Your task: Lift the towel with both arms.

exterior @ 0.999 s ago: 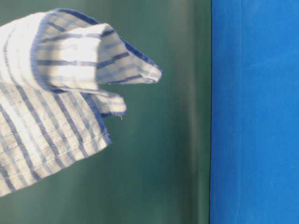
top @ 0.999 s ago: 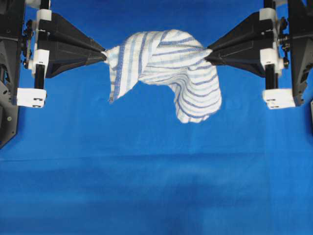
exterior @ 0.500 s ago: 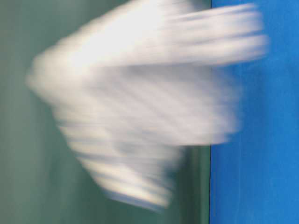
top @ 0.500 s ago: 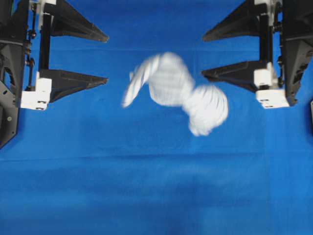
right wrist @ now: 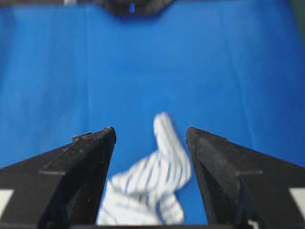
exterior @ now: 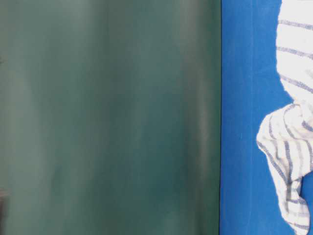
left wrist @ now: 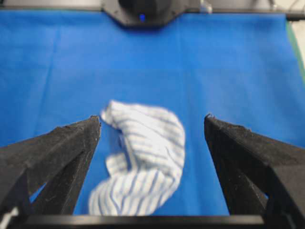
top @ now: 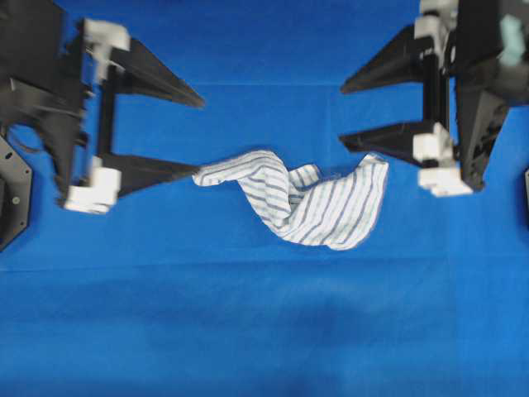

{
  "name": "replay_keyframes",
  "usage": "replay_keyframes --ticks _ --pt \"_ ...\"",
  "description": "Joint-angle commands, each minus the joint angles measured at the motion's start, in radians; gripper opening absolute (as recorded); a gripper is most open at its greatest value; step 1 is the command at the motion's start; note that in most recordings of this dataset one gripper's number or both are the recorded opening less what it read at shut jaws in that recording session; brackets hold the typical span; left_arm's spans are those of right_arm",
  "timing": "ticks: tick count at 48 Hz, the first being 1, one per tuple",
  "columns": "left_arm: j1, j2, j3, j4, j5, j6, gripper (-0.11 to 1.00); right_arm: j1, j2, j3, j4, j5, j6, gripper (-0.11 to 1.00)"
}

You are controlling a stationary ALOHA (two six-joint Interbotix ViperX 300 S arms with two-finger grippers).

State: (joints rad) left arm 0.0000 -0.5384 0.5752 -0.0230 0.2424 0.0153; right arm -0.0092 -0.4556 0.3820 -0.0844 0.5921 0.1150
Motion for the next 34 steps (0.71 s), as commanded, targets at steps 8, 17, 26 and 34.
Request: replay_keyframes --ticks 8,17,26,34 --pt "-0.002 0.115 0.067 0.002 -0.129 0.000 0.91 0.014 0.009 0.164 0.023 -0.107 0.031 0.64" --pt "-0.002 0.215 0.103 0.002 -0.204 0.002 0.91 0.035 0.015 0.270 0.021 -0.173 0.060 0.64" --pt "-0.002 0.339 0.114 0.002 -0.273 0.002 0.91 0.064 0.064 0.342 0.023 -0.221 0.064 0.64" --pt "-0.002 0.471 0.110 0.002 -0.316 0.000 0.91 0.086 0.150 0.371 0.026 -0.247 0.064 0.64"
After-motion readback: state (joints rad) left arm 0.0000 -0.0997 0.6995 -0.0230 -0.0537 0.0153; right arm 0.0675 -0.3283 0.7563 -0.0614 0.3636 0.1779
